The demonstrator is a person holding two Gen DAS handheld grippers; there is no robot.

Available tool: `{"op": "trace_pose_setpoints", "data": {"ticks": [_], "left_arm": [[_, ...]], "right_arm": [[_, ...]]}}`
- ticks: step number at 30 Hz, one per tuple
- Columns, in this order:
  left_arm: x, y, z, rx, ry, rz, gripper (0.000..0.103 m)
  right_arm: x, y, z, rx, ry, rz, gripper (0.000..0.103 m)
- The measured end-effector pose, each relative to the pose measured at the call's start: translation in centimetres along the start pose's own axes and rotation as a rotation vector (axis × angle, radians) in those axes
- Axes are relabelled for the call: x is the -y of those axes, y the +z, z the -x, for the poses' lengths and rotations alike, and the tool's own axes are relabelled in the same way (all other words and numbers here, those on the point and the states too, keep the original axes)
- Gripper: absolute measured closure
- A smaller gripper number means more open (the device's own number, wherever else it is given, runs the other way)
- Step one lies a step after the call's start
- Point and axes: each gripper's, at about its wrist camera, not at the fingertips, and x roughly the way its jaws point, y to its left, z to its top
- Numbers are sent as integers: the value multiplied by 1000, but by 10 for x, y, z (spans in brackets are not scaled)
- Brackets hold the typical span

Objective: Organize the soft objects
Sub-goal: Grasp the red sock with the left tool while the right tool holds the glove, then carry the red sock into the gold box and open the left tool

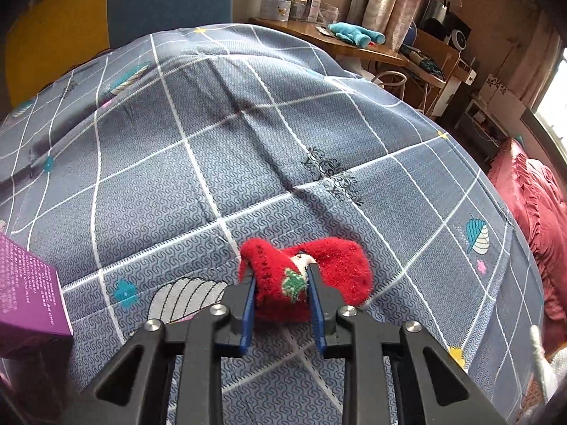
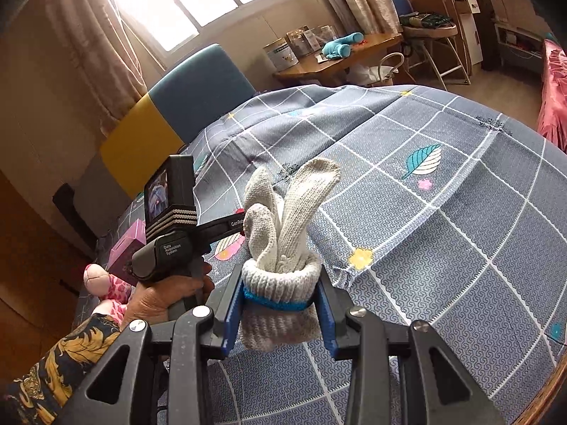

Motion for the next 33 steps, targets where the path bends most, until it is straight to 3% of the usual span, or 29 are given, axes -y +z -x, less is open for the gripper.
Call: {"op": "trace_pose_setpoints", "data": {"ticks": [5, 12, 18, 23, 27, 33], "left_arm": [[-10, -6, 16, 67, -20, 42, 82], [-17, -34, 104, 190, -5, 23, 82], [-35, -97, 174, 220, 60, 5, 82], [-63, -160, 214, 198, 165, 24, 82], [-83, -207, 243, 202, 241, 71, 82], [-95, -255, 271, 223, 294, 115, 82]], "right_arm": [[3, 1, 1, 4, 15, -19, 66], [-7, -2, -3, -19, 15, 42, 66], [-31, -13, -20, -128, 32, 159, 66], [-47, -28, -35, -202, 5, 246, 66], [-51, -35, -43, -236, -55, 281, 66], [-56, -42, -52, -262, -155, 335, 66]]}}
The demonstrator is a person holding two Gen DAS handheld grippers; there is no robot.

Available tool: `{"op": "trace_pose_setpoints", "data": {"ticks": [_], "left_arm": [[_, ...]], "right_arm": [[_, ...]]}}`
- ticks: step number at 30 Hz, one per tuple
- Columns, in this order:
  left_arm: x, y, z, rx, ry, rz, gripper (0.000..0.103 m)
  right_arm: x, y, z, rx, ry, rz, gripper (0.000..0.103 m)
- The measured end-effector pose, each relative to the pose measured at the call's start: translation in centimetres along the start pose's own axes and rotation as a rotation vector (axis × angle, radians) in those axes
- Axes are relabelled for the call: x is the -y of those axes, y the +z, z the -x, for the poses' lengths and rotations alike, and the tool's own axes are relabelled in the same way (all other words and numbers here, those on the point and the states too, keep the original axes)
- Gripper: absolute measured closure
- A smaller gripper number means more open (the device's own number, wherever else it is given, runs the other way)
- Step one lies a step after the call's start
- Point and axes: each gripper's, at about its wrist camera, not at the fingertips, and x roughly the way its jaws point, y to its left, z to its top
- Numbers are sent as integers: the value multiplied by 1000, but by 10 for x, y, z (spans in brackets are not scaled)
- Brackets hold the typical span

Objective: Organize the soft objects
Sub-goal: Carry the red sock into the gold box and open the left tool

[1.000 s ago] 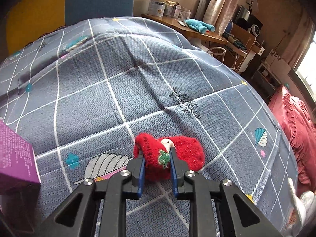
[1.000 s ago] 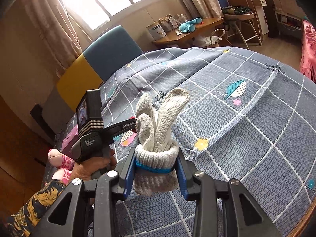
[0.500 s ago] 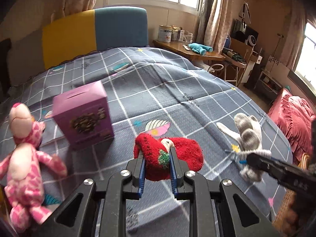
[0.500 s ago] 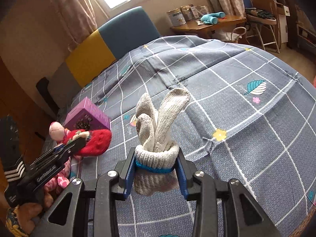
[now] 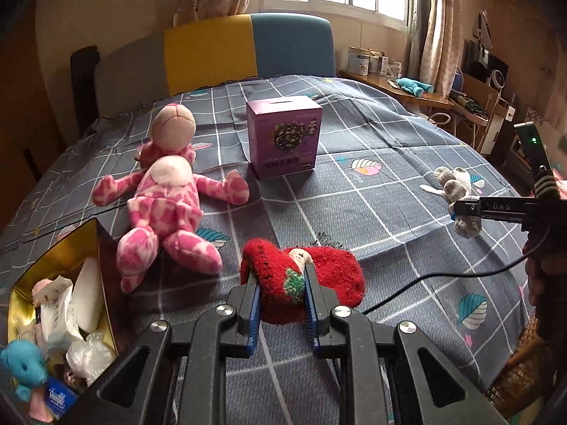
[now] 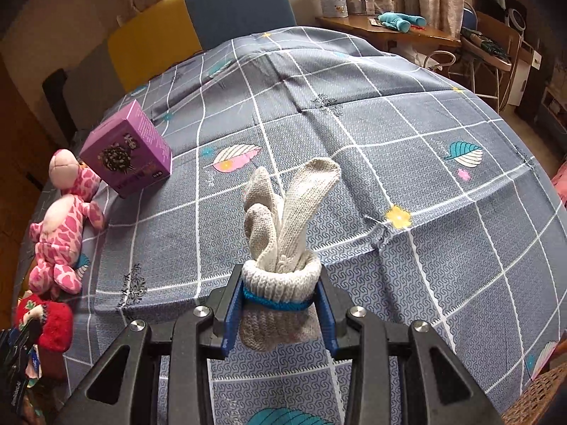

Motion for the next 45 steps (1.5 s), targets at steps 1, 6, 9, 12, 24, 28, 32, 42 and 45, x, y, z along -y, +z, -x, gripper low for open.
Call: {"op": "trace_pose_setpoints", "data": {"ticks": [1, 6, 9, 12, 24, 28, 32, 42, 45], "left_arm": [[-2, -5, 4, 0, 5, -2, 82], [-11, -24, 16, -2, 15, 23, 82], [-19, -31, 21, -8, 18, 43, 82], [-27, -36, 26, -8, 22, 64, 82], [-63, -46, 53, 41, 37, 143, 82], [-75, -50, 62, 56, 45, 169, 82], [-85, -55, 68, 67, 60, 186, 82], [-114, -71, 80, 73, 113, 238, 82], [-120, -76, 83, 72, 123, 254, 82]], "right_arm": [[-2, -1, -2, -9, -7, 11, 66], [-13, -5, -17, -66, -69, 74, 66], [-19, -9, -27, -116, -96, 114, 66], [-23, -14, -38, -163, -133, 148, 66], [-32, -24, -53, -226, -203, 219, 58], [-28, -22, -51, -221, -191, 199, 58], [-28, -20, -49, -210, -197, 204, 59], [-37, -26, -43, -196, -222, 240, 60], [-38, -25, -41, -183, -229, 246, 61]]}}
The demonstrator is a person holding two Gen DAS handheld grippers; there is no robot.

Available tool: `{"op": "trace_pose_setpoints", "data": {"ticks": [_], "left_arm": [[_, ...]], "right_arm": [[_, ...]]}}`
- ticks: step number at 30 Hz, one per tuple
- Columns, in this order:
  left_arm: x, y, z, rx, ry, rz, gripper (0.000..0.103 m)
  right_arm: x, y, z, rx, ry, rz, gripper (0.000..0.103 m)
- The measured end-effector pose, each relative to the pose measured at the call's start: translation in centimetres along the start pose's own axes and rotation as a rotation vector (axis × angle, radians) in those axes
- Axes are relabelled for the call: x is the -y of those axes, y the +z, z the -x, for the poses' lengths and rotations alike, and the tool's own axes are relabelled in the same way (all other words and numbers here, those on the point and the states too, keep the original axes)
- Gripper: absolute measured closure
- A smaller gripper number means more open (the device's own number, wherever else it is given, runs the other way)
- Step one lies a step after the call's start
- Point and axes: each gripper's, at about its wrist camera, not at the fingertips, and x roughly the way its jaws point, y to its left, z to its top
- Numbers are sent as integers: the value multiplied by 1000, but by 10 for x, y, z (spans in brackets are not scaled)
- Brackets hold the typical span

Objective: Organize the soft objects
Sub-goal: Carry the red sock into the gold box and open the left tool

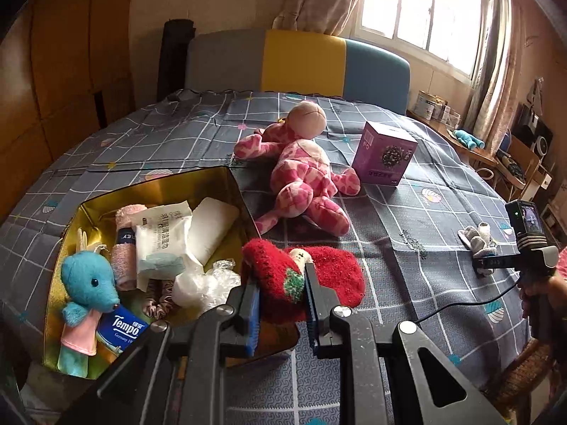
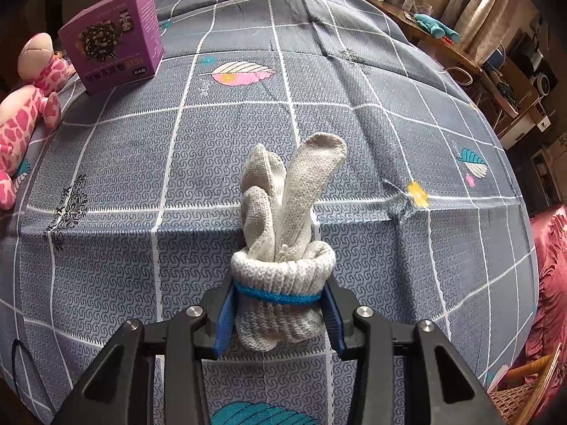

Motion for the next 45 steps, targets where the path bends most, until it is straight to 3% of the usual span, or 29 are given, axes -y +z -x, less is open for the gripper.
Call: {"op": "trace_pose_setpoints", "data": {"ticks": [7, 12, 20, 25, 29, 34, 45], "left_arm": [[-28, -6, 8, -5, 26, 53, 82], [-75, -7, 27, 19, 65, 167, 82], [-159, -23, 66, 61, 208, 339, 82], [-180, -40, 67, 24, 196, 444, 82], [-166, -41, 54, -7, 131, 435, 82], [-135, -29, 24, -47, 92, 330, 82], [-133, -24, -65, -193, 196, 242, 79]], "right_arm": [[3, 2, 11, 39, 7, -17, 62], [5, 3, 21, 78, 24, -37, 62], [5, 5, 27, 112, 44, -26, 62], [4, 6, 30, 124, 51, -24, 62], [5, 6, 33, 133, 59, -31, 62], [6, 7, 34, 139, 63, -38, 62], [6, 7, 33, 140, 57, -41, 62]]}}
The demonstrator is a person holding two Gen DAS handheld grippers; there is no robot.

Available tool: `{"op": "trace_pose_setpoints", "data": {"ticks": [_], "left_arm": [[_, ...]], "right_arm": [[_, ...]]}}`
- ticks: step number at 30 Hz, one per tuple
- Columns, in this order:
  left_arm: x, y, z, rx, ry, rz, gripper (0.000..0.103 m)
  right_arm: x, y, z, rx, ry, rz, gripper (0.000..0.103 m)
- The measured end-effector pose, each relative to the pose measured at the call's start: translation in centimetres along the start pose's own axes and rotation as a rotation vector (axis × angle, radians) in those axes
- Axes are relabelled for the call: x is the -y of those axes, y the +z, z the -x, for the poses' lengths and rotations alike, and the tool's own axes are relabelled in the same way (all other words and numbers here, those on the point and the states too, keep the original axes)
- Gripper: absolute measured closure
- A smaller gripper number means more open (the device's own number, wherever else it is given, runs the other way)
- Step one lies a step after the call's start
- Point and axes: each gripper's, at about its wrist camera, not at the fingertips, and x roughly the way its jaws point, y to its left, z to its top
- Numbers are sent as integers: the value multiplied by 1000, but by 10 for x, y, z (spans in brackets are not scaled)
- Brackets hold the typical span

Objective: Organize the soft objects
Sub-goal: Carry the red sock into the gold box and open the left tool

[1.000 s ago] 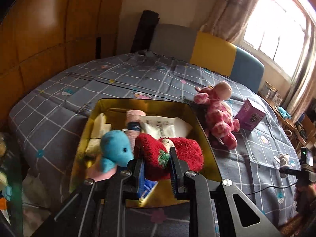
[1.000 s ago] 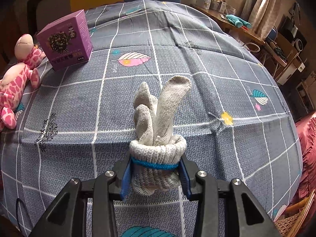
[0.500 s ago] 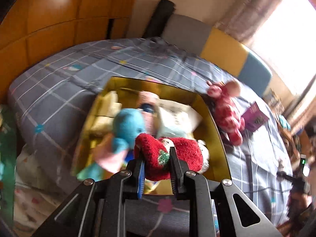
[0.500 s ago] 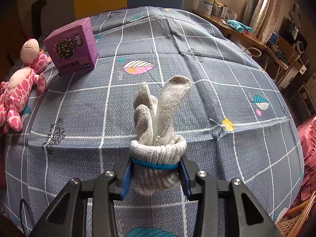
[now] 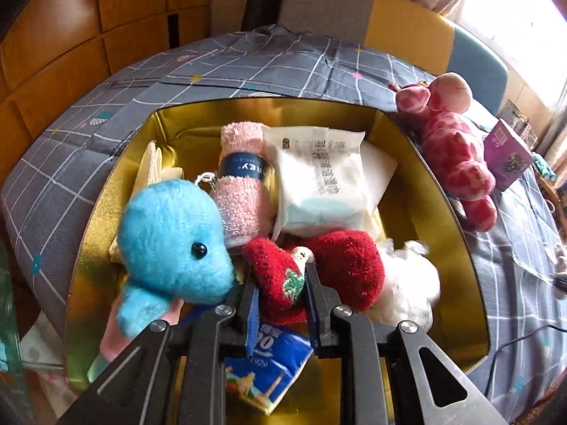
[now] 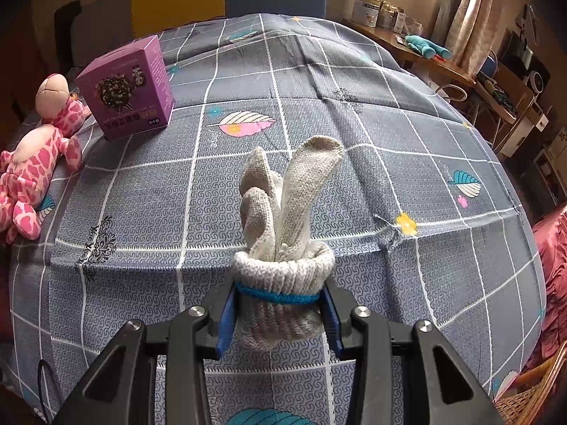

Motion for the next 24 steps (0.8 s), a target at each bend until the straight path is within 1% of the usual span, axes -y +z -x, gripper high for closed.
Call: {"op": "trace_pose_setpoints", "data": {"ticks": [1, 2, 3, 4, 5, 6, 10, 13, 14, 15, 19, 21, 24], "left_arm": [[-1, 0, -3, -3, 5, 3, 78], [0, 0, -5, 0, 7, 1, 74], [1, 0, -5, 8, 14, -6, 63], [2, -1, -5, 15, 20, -11, 56], [3, -1, -5, 17, 27, -16, 46], [4, -3, -5, 18, 36, -18, 44], [5, -8, 0, 33, 59, -15, 41], [7, -12, 8, 52, 62, -12, 33], [8, -13, 11, 62, 67, -18, 28], [10, -14, 15, 77, 77, -25, 27], [16, -16, 37, 150, 102, -48, 26], [18, -17, 47, 175, 108, -52, 20], [18, -18, 61, 201, 107, -45, 18]], "right_arm": [[0, 0, 0, -1, -1, 0, 62], [0, 0, -1, -3, -1, 1, 62], [-1, 0, -2, -5, -3, 2, 62], [-1, 0, -2, -5, -4, 3, 62], [-1, 0, -2, -5, -5, 3, 62], [-1, 0, -2, -4, -6, 2, 62], [-1, 0, -2, -7, -10, 2, 62], [-1, 0, -2, -5, -13, 3, 62], [-1, 0, -1, -3, -14, 2, 62], [-1, 0, -1, -2, -16, 1, 62], [-1, -1, 0, 2, -20, 3, 62], [-1, -1, 1, 6, -23, 5, 62], [-2, -1, 1, 8, -28, 7, 62]]}}
